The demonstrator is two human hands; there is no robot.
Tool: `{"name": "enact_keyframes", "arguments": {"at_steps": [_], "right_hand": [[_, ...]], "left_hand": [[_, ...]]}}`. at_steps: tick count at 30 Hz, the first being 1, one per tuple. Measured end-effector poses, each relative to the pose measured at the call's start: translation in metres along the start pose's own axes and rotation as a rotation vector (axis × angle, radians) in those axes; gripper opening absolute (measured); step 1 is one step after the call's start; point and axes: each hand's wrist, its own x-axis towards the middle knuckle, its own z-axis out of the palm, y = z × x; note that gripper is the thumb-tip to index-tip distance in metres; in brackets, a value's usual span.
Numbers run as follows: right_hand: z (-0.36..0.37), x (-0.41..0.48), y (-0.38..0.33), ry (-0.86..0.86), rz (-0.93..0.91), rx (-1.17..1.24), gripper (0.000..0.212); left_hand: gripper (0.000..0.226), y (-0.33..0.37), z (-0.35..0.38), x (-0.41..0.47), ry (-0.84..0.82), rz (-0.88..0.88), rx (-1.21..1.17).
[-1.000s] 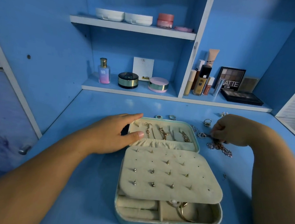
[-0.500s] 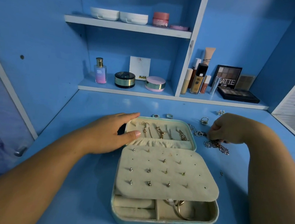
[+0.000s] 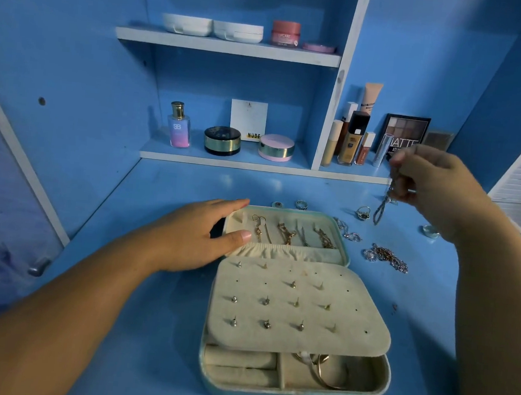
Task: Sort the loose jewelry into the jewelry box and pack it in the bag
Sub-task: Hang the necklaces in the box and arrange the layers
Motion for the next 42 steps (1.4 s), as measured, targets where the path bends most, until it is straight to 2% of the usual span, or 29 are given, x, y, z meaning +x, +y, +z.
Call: {"name": "enact_keyframes", "arguments": {"at_steps": [3,5,8,11,14,17,22,29,32,36,39,42], "right_hand": [[0.012,-0.006,-0.011,-0.094,-0.100,0.322,0.031],[0.026,-0.012,-0.018,-0.192,-0.140,0.483,0.024],[0.047,-0.022,-0.025,-0.370,-0.173,0.572,0.022],[0.063,-0.031,-0.025,-0.453,-0.214,0.490,0.024],[0.076,-0.039,-0.022,-0.526,-0.272,0.349,0.018],[0.088,-0.044,-0.019,-0.554,-0.341,0.228,0.018],[0.095,-0.048,-0.015,-0.505,-0.424,0.047,0.020],[0.092,-0.047,-0.015,-0.377,-0.451,-0.124,0.022],[0.090,-0.044,-0.012,-0.316,-0.451,-0.297,0.027],[0.093,-0.044,-0.011,-0.317,-0.441,-0.478,0.022],[0.098,-0.045,-0.010,-0.370,-0.325,-0.358,0.024],[0.103,-0.044,-0.009,-0.463,-0.088,-0.005,0.025]], "left_hand": [[0.067,0.000,0.001,0.001,0.014,0.008,-0.014],[0.069,0.000,0.002,0.002,0.038,0.018,-0.032],[0.073,0.003,0.002,0.002,0.119,0.050,-0.087],[0.051,0.010,0.004,0.003,0.216,0.129,-0.183],[0.032,0.018,0.008,0.002,0.143,0.173,-0.386],[0.025,0.024,0.009,0.000,0.037,0.207,-0.520],[0.028,0.028,0.004,-0.003,-0.072,0.212,-0.652],[0.015,0.023,0.008,0.001,0.091,0.183,-0.552],[0.016,0.020,0.006,0.004,0.138,0.148,-0.659],[0.019,0.020,0.000,0.005,0.203,0.129,-0.754],[0.023,0.021,-0.001,0.004,0.172,0.107,-0.777],[0.024,0.022,-0.002,0.003,0.170,0.073,-0.851]]}}
